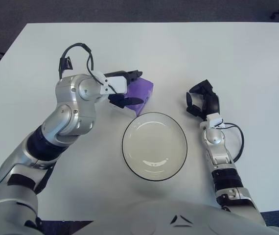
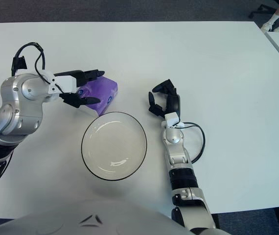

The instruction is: Put the tissue paper into the plate.

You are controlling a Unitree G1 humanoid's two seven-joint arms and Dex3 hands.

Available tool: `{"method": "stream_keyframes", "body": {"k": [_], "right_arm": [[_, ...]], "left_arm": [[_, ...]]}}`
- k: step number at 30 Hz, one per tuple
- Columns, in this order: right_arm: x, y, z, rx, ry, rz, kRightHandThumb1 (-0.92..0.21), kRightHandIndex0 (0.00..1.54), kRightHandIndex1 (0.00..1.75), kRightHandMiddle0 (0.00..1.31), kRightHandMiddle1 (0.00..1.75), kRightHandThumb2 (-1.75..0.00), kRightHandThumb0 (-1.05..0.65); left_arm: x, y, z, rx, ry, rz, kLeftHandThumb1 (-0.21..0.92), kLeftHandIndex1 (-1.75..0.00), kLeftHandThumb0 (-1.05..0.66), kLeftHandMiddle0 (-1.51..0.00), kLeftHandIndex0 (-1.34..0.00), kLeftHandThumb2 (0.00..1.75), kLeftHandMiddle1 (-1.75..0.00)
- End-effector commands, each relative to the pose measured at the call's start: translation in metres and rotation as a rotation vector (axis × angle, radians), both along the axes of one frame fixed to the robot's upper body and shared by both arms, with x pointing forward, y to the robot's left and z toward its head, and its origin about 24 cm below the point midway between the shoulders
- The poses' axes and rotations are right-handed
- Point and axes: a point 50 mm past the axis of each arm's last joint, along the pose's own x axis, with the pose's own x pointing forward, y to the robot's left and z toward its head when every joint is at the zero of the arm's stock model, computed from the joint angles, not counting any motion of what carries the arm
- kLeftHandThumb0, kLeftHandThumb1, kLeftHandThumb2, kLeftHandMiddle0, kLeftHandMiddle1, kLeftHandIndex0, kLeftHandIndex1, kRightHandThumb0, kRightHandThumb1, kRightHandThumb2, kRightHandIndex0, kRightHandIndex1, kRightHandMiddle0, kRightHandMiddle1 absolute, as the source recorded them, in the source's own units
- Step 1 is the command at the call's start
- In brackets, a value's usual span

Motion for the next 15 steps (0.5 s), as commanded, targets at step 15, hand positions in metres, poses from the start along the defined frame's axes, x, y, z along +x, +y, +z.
{"method": "stream_keyframes", "body": {"k": [15], "right_arm": [[-0.017, -0.001, -0.045, 0.016, 0.241, 0.030, -0.63, 0.62, 1.40, 0.37, 1.75, -0.93, -0.39]], "left_arm": [[0.011, -0.017, 0.019, 0.009, -0.066, 0.237, 0.92, 0.00, -1.05, 0.00, 0.00, 0.46, 0.00]]}}
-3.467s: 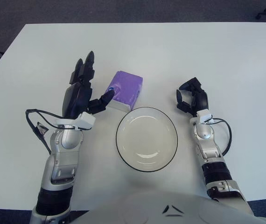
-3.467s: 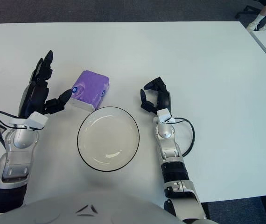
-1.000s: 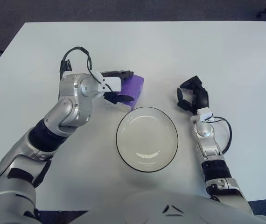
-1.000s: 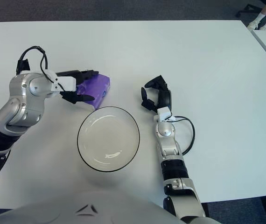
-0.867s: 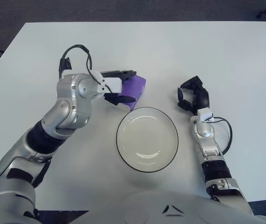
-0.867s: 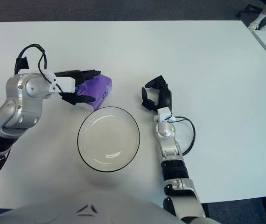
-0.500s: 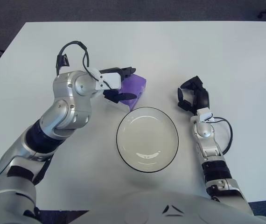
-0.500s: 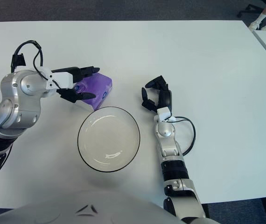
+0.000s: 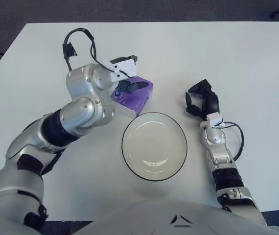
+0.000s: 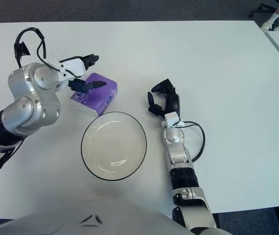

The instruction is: Put the tissue paper into the plate.

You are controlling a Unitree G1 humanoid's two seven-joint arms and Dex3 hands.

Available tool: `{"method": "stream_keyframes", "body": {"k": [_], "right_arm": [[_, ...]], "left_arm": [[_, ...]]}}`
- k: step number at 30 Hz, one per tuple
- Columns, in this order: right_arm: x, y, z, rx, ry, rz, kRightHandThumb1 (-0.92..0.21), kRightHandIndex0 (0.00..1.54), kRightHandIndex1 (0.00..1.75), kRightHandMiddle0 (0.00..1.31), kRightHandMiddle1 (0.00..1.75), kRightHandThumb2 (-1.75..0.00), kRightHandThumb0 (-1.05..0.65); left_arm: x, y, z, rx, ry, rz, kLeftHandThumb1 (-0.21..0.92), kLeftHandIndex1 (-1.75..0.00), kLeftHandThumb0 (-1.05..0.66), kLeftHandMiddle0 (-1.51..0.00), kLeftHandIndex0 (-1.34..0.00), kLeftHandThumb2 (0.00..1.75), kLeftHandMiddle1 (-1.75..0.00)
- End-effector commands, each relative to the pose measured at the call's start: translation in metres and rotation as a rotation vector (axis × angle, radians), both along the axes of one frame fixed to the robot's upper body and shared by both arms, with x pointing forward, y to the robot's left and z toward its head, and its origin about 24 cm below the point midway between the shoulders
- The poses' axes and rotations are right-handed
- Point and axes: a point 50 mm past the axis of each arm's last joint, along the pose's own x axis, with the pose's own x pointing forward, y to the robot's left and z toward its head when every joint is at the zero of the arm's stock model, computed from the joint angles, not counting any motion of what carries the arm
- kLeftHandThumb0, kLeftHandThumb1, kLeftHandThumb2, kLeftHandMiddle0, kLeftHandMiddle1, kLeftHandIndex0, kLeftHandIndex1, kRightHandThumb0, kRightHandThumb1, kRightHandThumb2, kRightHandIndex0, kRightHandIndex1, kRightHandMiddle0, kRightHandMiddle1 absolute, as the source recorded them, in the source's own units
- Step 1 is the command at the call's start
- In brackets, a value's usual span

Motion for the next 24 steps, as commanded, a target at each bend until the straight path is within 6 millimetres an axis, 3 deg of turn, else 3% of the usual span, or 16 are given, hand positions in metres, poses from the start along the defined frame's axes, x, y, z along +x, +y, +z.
{"method": "stream_keyframes", "body": {"k": [1, 19, 22, 24], "right_arm": [[-0.018, -0.003, -0.045, 0.008, 0.237, -0.003, -0.63, 0.62, 1.40, 0.37, 1.75, -0.93, -0.39], [-0.017, -0.006, -0.044, -0.007, 0.217, 0.003, -0.68, 0.61, 1.41, 0.34, 1.75, -0.87, -0.38], [-0.017, -0.007, -0.044, -0.001, 0.211, 0.006, -0.67, 0.60, 1.41, 0.35, 1.75, -0.88, -0.39], [-0.017, -0.007, -0.044, 0.001, 0.209, 0.007, -0.65, 0.60, 1.42, 0.36, 1.75, -0.89, -0.39]], "left_arm": [[0.000, -0.002, 0.000, -0.004, 0.007, 0.038, 0.92, 0.00, -1.05, 0.00, 0.00, 0.44, 0.00], [0.000, -0.009, -0.005, -0.084, -0.031, 0.160, 0.80, 0.00, -1.04, 0.00, 0.00, 0.26, 0.00], [0.004, -0.007, -0.023, -0.126, 0.007, 0.230, 0.79, 0.00, -1.03, 0.00, 0.00, 0.26, 0.00], [0.006, -0.008, -0.024, -0.133, 0.014, 0.238, 0.78, 0.00, -1.03, 0.00, 0.00, 0.25, 0.00]]}}
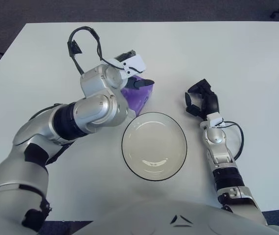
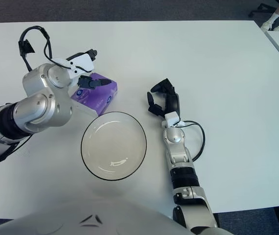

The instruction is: Put the tissue paper into the plate.

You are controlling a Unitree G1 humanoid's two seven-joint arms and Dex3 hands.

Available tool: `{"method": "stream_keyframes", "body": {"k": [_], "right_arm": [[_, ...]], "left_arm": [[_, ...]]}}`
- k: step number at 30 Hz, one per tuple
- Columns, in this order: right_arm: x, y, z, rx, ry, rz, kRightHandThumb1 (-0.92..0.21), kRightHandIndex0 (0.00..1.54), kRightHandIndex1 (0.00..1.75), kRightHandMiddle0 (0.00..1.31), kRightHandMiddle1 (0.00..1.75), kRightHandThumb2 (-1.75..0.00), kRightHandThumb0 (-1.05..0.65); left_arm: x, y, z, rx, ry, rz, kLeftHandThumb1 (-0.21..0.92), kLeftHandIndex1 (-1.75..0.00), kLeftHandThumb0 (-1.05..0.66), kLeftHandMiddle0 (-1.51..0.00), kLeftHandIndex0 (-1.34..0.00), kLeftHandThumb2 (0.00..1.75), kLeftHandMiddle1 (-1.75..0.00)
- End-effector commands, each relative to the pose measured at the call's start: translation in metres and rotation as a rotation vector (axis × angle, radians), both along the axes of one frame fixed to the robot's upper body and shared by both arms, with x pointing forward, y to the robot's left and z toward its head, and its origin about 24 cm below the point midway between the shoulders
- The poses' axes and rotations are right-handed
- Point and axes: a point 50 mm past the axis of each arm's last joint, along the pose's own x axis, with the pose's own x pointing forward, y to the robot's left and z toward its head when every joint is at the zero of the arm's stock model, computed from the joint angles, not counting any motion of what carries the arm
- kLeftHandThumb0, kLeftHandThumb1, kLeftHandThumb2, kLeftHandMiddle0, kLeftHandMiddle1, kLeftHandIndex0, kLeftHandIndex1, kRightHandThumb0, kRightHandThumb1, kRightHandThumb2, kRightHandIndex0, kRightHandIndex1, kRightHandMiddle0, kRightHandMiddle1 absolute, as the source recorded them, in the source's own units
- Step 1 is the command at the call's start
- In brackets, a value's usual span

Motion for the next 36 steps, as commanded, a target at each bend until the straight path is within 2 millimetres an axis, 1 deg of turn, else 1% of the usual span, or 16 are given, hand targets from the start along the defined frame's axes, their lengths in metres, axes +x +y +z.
{"method": "stream_keyframes", "body": {"k": [1, 8, 12, 20, 24, 31, 34, 36], "right_arm": [[-0.018, -0.006, -0.044, 0.010, 0.213, -0.021, -0.65, 0.59, 1.42, 0.36, 1.75, -0.90, -0.39], [-0.017, -0.007, -0.043, 0.016, 0.198, -0.023, -0.63, 0.58, 1.43, 0.37, 1.75, -0.92, -0.39], [-0.017, -0.007, -0.043, 0.006, 0.192, -0.020, -0.63, 0.58, 1.44, 0.37, 1.75, -0.93, -0.39], [-0.016, -0.006, -0.041, 0.007, 0.181, -0.019, -0.65, 0.60, 1.44, 0.36, 1.75, -0.89, -0.39], [-0.016, -0.005, -0.040, 0.006, 0.169, -0.012, -0.66, 0.59, 1.43, 0.35, 1.75, -0.89, -0.39], [-0.016, -0.006, -0.040, 0.008, 0.171, -0.027, -0.68, 0.56, 1.42, 0.34, 1.75, -0.86, -0.38], [-0.016, -0.007, -0.039, 0.000, 0.163, -0.026, -0.67, 0.56, 1.43, 0.34, 1.75, -0.87, -0.38], [-0.016, -0.007, -0.039, -0.003, 0.160, -0.025, -0.67, 0.57, 1.44, 0.34, 1.75, -0.87, -0.38]], "left_arm": [[0.002, 0.004, -0.014, -0.031, 0.061, 0.059, 0.78, 0.00, -1.03, 0.00, 0.00, 0.25, 0.00], [0.003, 0.005, -0.014, -0.047, 0.096, 0.045, 0.77, 0.00, -1.02, 0.00, 0.00, 0.26, 0.00], [0.002, 0.006, -0.018, -0.044, 0.131, 0.032, 0.78, 0.00, -1.02, 0.00, 0.00, 0.26, 0.00], [-0.009, 0.003, -0.034, -0.069, 0.202, -0.024, 0.77, 0.00, -0.99, 0.00, 0.00, 0.26, 0.00], [-0.010, 0.002, -0.038, -0.086, 0.232, -0.032, 0.77, 0.00, -0.99, 0.00, 0.00, 0.27, 0.00], [-0.011, 0.002, -0.047, -0.066, 0.269, -0.032, 0.79, 0.00, -1.04, 0.00, 0.00, 0.28, 0.00], [-0.010, 0.004, -0.057, -0.072, 0.292, 0.001, 0.79, 0.00, -1.04, 0.00, 0.00, 0.28, 0.00], [-0.010, 0.004, -0.059, -0.076, 0.295, 0.009, 0.79, 0.00, -1.04, 0.00, 0.00, 0.28, 0.00]]}}
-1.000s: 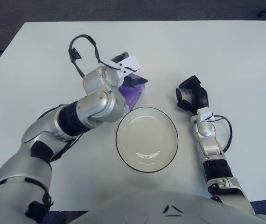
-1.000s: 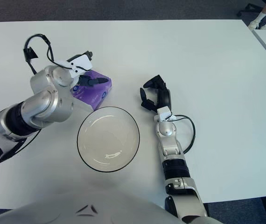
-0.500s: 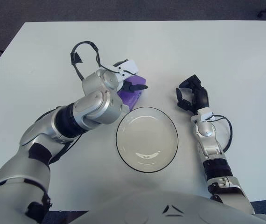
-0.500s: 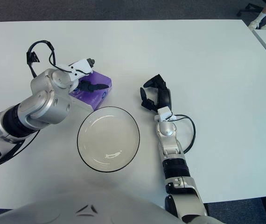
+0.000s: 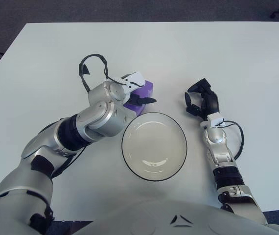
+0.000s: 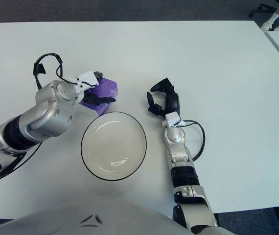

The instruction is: Put the tissue paper into the plate.

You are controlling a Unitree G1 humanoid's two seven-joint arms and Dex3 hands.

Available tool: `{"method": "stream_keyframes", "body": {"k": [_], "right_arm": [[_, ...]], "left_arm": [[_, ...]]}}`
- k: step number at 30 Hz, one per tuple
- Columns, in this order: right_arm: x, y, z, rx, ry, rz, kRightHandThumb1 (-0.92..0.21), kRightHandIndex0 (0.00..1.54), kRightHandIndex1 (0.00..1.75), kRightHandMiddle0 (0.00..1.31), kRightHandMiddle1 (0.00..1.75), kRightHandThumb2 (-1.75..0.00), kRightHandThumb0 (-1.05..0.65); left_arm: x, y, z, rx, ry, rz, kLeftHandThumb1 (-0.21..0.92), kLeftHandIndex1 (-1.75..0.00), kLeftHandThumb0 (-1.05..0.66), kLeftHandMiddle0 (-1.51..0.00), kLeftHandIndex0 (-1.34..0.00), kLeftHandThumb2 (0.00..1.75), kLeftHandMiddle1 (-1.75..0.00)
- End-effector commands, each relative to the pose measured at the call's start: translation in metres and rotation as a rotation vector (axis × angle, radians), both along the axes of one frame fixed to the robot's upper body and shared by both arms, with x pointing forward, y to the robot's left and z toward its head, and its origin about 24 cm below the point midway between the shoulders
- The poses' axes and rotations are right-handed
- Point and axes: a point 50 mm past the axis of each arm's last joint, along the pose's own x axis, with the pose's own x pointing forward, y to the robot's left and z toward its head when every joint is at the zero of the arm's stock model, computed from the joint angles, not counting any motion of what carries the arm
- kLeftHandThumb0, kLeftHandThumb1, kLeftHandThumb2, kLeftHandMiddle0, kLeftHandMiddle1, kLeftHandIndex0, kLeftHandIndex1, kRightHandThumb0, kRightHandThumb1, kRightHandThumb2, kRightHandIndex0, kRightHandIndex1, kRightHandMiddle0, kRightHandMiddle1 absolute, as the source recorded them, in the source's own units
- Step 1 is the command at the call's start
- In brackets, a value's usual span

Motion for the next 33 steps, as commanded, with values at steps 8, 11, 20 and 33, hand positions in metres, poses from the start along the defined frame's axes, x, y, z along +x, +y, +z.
{"method": "stream_keyframes", "body": {"k": [8, 11, 20, 33], "right_arm": [[-0.018, -0.010, -0.039, -0.019, 0.171, -0.027, -0.66, 0.59, 1.45, 0.35, 1.75, -0.88, -0.39], [-0.018, -0.011, -0.039, -0.022, 0.170, -0.025, -0.65, 0.60, 1.45, 0.36, 1.75, -0.90, -0.39], [-0.019, -0.014, -0.037, -0.032, 0.161, -0.018, -0.62, 0.61, 1.46, 0.38, 1.75, -0.94, -0.39], [-0.022, -0.019, -0.034, -0.043, 0.141, -0.026, -0.62, 0.61, 1.48, 0.38, 1.75, -0.94, -0.39]], "left_arm": [[-0.006, 0.002, -0.021, -0.038, 0.110, 0.041, 0.80, 0.00, -1.02, 0.00, 0.00, 0.28, 0.00], [-0.007, 0.002, -0.026, -0.051, 0.135, 0.038, 0.80, 0.00, -1.02, 0.00, 0.00, 0.28, 0.00], [-0.016, 0.003, -0.047, -0.097, 0.179, 0.095, 0.80, 0.00, -1.03, 0.00, 0.00, 0.28, 0.00], [-0.010, 0.011, -0.078, -0.044, 0.054, 0.129, 0.76, 0.00, -0.96, 0.00, 0.00, 0.28, 0.00]]}}
